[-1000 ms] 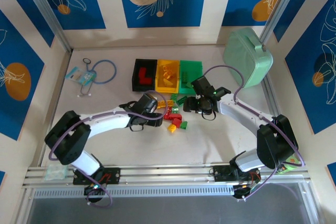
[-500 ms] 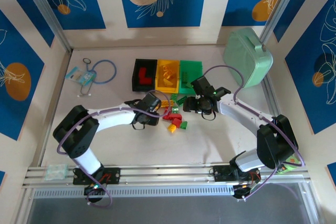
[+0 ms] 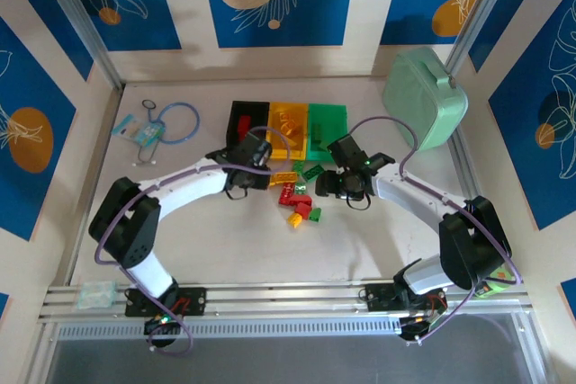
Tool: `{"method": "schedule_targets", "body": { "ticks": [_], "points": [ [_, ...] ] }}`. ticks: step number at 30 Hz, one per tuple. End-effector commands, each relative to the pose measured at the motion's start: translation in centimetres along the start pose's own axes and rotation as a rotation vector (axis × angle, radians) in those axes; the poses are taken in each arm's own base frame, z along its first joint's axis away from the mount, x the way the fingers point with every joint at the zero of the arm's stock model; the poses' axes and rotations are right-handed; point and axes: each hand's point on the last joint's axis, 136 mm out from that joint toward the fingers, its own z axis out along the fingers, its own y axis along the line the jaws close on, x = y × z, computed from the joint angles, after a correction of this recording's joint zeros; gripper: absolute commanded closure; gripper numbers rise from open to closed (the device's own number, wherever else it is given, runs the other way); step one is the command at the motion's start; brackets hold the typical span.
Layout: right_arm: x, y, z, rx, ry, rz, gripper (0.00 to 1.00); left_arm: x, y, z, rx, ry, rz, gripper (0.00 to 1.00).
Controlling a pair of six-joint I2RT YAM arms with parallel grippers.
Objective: Sort the legos into containers by color
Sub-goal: Pick up the lego from the center of the table, then place the lego in the container.
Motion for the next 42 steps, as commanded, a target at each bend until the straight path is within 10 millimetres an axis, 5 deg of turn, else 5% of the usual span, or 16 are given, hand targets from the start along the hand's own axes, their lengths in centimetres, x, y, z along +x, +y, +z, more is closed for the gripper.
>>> {"method": "schedule_targets", "body": {
  "ticks": [1, 7, 13, 21, 23, 24, 25, 33, 42],
  "points": [
    [0.5, -0.1, -0.5, -0.018, -0.002, 0.02, 0.32, -2.9, 2.3, -0.2, -0.019, -0.022, -0.034, 0.68],
    [1.1, 0.1, -0.6, -0.026, 0.009, 0.021, 0.32, -8.5, 5.2, -0.1, -0.055, -0.082, -0.072, 0.68],
    [1.4, 0.3, -0.9, -0.027, 0.005, 0.014, 0.32, -11.7, 6.4, 1.2, -0.064, -0.1, -0.089, 0.69],
    [1.5, 0.6, -1.4, -0.034, 0.001, 0.006, 0.32, -17.0, 5.6, 2.6, -0.018, -0.149, -0.061, 0.68],
    [1.4, 0.7, -1.6, -0.034, -0.002, 0.003, 0.32, -17.8, 5.3, 2.9, -0.003, -0.14, -0.055, 0.52],
    [1.5, 0.8, -1.7, -0.033, -0.004, 0.002, 0.32, -18.0, 5.2, 2.8, 0.002, -0.131, -0.051, 0.31],
    [1.6, 0.8, -1.8, -0.033, -0.006, -0.001, 0.32, -18.1, 5.0, 2.7, 0.0, -0.123, -0.049, 0.21],
    [2.3, 1.1, -1.6, -0.031, -0.003, -0.039, 0.32, -16.9, 4.9, -1.4, 0.017, -0.215, -0.055, 0.21],
    [1.9, 4.1, -0.7, -0.034, 0.012, -0.201, 0.25, -10.9, 4.3, -3.8, 0.095, -0.231, -0.085, 0.24]
  ]
}}
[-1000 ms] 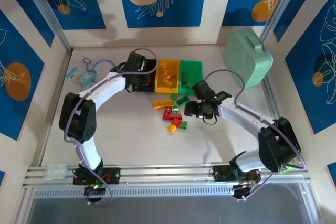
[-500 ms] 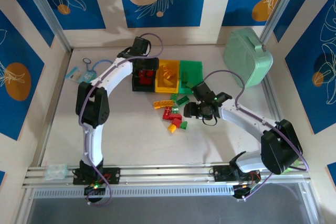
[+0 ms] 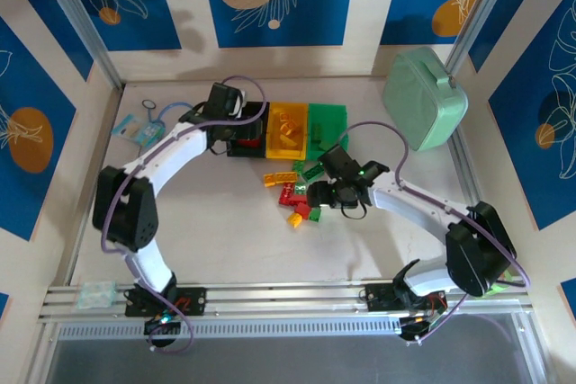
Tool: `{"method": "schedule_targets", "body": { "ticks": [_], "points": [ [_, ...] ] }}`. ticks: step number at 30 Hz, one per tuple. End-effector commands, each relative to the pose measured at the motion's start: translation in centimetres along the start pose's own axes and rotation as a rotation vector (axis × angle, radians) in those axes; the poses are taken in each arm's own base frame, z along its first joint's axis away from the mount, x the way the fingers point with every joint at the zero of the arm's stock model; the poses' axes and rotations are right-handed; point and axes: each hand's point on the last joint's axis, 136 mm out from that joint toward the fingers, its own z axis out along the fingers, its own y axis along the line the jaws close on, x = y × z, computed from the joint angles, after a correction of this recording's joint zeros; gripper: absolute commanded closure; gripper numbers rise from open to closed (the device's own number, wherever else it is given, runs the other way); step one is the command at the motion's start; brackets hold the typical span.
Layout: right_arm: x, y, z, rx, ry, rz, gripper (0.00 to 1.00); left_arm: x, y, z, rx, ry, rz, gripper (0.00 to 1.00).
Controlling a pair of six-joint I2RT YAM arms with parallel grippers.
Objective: Sort the legos into containers by color
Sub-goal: Place the lego in the container.
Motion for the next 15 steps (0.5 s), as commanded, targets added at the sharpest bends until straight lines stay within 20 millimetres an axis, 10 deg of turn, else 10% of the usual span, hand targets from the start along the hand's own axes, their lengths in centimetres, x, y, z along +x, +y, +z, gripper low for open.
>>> {"method": "schedule_targets", "body": {
  "ticks": [1, 15],
  "points": [
    [-1.2, 1.4, -0.1, -0.005, -0.009, -0.082, 0.25, 1.3, -1.0, -1.1, 0.066, -0.025, -0.026, 0.24],
    [-1.9, 4.1, 3.8, 0.107, 0.161, -0.157, 0.19, 9.5, 1.2, -3.9, 0.036, 0.023, -0.061, 0.27]
  ]
}}
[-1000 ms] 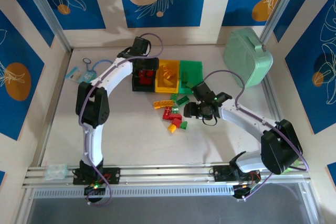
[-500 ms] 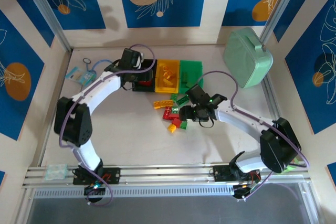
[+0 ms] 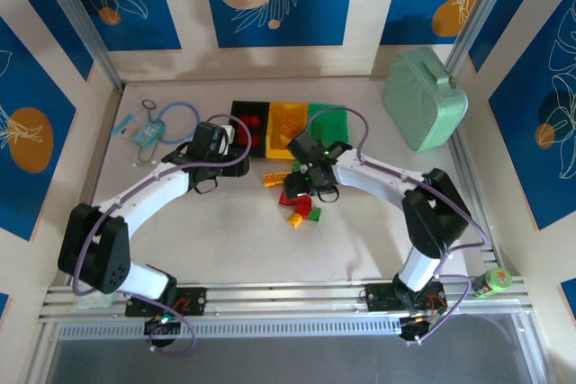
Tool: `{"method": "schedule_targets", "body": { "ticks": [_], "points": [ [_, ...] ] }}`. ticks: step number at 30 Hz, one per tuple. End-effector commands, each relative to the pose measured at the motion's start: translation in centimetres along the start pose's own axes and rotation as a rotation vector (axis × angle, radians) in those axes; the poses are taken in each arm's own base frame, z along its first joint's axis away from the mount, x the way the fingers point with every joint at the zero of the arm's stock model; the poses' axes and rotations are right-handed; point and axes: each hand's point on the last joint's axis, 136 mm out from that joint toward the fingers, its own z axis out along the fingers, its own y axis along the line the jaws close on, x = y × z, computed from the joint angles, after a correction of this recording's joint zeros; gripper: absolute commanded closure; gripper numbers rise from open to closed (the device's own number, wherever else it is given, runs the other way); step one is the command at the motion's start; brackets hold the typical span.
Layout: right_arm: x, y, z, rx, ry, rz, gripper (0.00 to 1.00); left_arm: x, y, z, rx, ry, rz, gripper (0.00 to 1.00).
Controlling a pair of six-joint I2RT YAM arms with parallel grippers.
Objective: Sort the legos into containers by color
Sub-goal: Pick up the lego from the center of the table.
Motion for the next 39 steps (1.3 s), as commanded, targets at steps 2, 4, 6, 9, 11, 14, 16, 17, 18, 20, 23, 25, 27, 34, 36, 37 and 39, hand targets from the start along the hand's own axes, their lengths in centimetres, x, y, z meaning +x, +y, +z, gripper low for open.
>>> {"method": "schedule_targets", "body": {
  "ticks": [2, 4, 6, 9, 11, 14, 16, 17, 18, 20, 23, 25, 27, 34, 36, 37, 39],
  "points": [
    [1.3, 0.1, 1.1, 0.072, 0.096, -0.006, 0.19, 0.6, 0.0, -1.0, 0.011, -0.034, -0.02, 0.27],
    [1.3, 0.1, 1.5, 0.092, 0.102, 0.002, 0.19, 1.3, 0.2, -1.1, 0.012, -0.031, -0.026, 0.28],
    [1.3, -0.2, 1.7, 0.122, 0.104, 0.022, 0.2, 2.0, 0.4, -1.1, 0.01, -0.027, -0.032, 0.29],
    [1.2, -0.4, 1.8, 0.138, 0.108, 0.042, 0.2, 2.6, 0.8, -1.0, 0.002, -0.022, -0.034, 0.29],
    [1.2, -0.3, 2.1, 0.133, 0.119, 0.045, 0.2, 2.9, 0.9, -0.9, 0.001, -0.021, -0.034, 0.3],
    [1.2, -0.2, 2.6, 0.137, 0.132, 0.047, 0.21, 2.9, 0.9, -1.0, 0.0, -0.023, -0.034, 0.3],
    [1.1, -0.1, 2.9, 0.125, 0.134, 0.053, 0.21, 2.9, 0.9, -1.0, -0.002, -0.026, -0.032, 0.3],
    [1.0, 0.0, 3.1, 0.117, 0.137, 0.055, 0.21, 3.0, 1.0, -0.9, -0.004, -0.025, -0.032, 0.3],
    [1.0, 0.1, 3.2, 0.112, 0.136, 0.057, 0.21, 3.0, 1.1, -1.0, -0.005, -0.026, -0.032, 0.31],
    [0.9, 0.1, 3.5, 0.111, 0.138, 0.061, 0.22, 3.2, 1.1, -0.9, -0.007, -0.022, -0.032, 0.31],
    [0.9, -0.3, 3.9, 0.122, 0.146, 0.074, 0.23, 3.4, 1.1, -0.7, -0.006, -0.017, -0.034, 0.31],
    [0.9, -0.5, 3.9, 0.128, 0.145, 0.081, 0.26, 3.5, 1.1, -0.7, -0.004, -0.016, -0.035, 0.32],
    [0.8, -0.6, 3.8, 0.133, 0.139, 0.083, 0.31, 3.6, 1.2, -0.6, -0.008, -0.014, -0.034, 0.33],
    [1.4, -1.3, 3.7, 0.148, 0.143, 0.091, 0.4, 3.4, 1.1, -0.6, -0.003, -0.015, -0.032, 0.33],
    [1.5, -1.4, 3.4, 0.149, 0.133, 0.093, 0.42, 3.4, 1.0, -0.6, -0.002, -0.014, -0.032, 0.34],
    [1.5, -1.4, 3.1, 0.149, 0.128, 0.091, 0.43, 3.4, 1.0, -0.6, -0.001, -0.014, -0.033, 0.34],
    [1.4, -1.4, 2.5, 0.147, 0.113, 0.09, 0.43, 3.4, 1.0, -0.6, -0.001, -0.015, -0.033, 0.34]
  ]
}}
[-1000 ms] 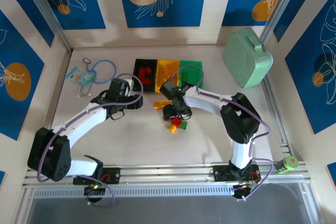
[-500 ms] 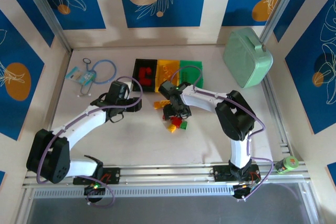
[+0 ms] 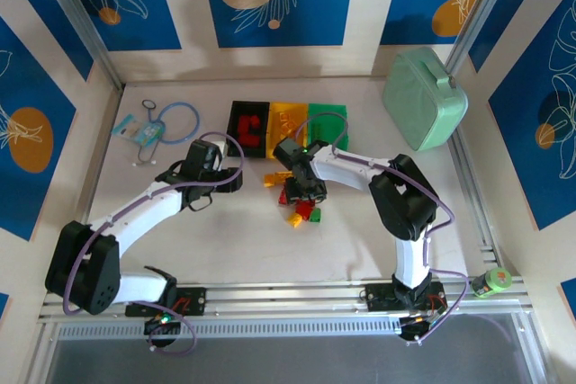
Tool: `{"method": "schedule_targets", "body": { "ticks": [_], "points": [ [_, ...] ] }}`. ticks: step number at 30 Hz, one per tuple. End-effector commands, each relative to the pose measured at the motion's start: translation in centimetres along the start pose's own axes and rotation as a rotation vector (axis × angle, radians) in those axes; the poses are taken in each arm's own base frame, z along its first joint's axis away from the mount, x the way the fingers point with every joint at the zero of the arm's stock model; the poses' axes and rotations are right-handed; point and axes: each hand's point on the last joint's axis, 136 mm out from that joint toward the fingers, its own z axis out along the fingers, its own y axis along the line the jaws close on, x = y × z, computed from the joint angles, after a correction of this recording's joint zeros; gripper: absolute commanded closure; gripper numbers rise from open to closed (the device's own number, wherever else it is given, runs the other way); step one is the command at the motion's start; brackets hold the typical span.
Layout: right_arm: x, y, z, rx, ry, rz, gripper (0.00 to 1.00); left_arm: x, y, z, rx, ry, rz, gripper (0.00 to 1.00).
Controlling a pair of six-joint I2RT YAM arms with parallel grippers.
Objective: Sort the legos into containers by color
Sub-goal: Pick up the lego from the center of the table, then place the lego in the container.
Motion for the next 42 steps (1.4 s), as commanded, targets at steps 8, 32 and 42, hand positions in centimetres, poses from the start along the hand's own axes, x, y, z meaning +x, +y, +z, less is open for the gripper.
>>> {"method": "schedule_targets", "body": {
  "ticks": [8, 32, 42],
  "points": [
    [0.1, -0.8, -3.9, 0.0, -0.072, 0.01, 0.44, -0.2, 0.0, -0.5, -0.001, -0.026, -0.008, 0.35],
    [-14.6, 9.0, -13.4, -0.302, -0.337, -0.099, 0.45, 4.2, -0.3, -5.5, 0.166, -0.196, -0.06, 0.38],
    [-20.4, 11.8, -11.9, -0.395, -0.358, -0.082, 0.45, 5.3, -0.2, -6.6, 0.189, -0.211, -0.089, 0.39]
  ]
}}
